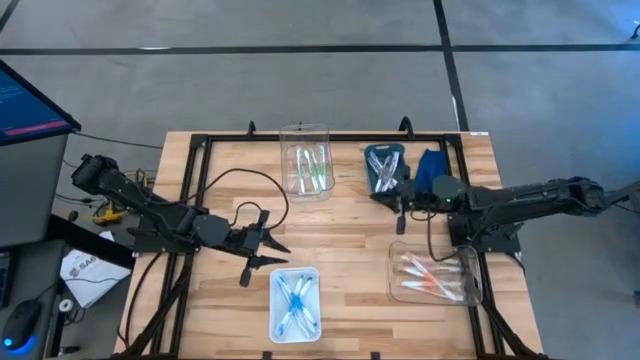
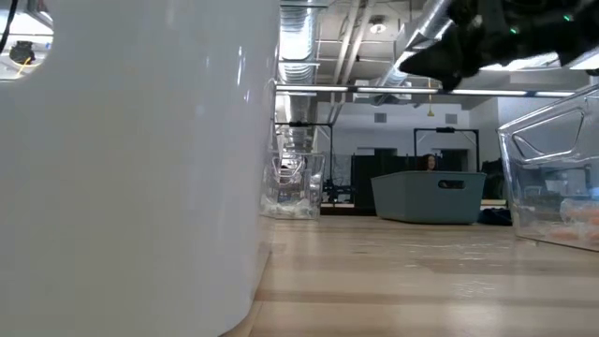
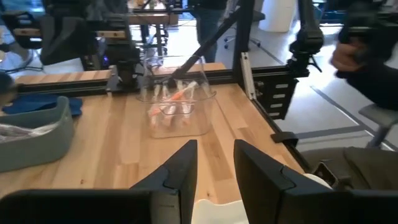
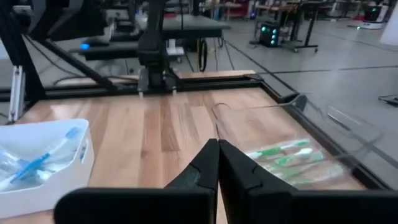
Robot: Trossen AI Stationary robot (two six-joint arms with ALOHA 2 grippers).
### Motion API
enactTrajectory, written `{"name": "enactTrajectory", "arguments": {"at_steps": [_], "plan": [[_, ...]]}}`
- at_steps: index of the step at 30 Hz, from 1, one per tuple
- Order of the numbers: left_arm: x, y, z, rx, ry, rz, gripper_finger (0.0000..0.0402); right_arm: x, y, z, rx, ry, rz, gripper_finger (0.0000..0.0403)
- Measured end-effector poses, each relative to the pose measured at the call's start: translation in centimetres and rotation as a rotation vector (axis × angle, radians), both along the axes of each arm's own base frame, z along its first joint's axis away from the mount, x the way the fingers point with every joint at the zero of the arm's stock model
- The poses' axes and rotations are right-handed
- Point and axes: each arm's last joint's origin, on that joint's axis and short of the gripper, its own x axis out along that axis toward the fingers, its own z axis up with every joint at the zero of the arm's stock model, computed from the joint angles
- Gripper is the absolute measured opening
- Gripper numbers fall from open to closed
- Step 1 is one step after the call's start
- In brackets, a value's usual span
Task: Pick & Place Toothbrushes
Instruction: Return to Home Position
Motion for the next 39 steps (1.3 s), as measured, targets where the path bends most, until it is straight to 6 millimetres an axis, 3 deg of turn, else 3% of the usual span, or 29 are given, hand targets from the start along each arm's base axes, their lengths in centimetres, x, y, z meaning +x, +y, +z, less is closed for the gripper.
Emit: {"name": "enactTrajectory", "arguments": {"at_steps": [11,24,39], "plan": [[0.0,0.0,0.0,-0.021,0.001,0.003,0.01,-4.9,-0.8,-2.6,0.013,-0.187,-0.069,0.0],[-0.2,1.0,-2.3,-0.05,-0.036,0.043,0.01,-7.0,-0.4,-3.7,-0.024,-0.269,-0.048,0.0],[-0.2,1.0,-2.1,-0.063,-0.062,0.044,0.01,-8.9,-0.3,-3.9,-0.022,-0.278,-0.043,0.0]]}}
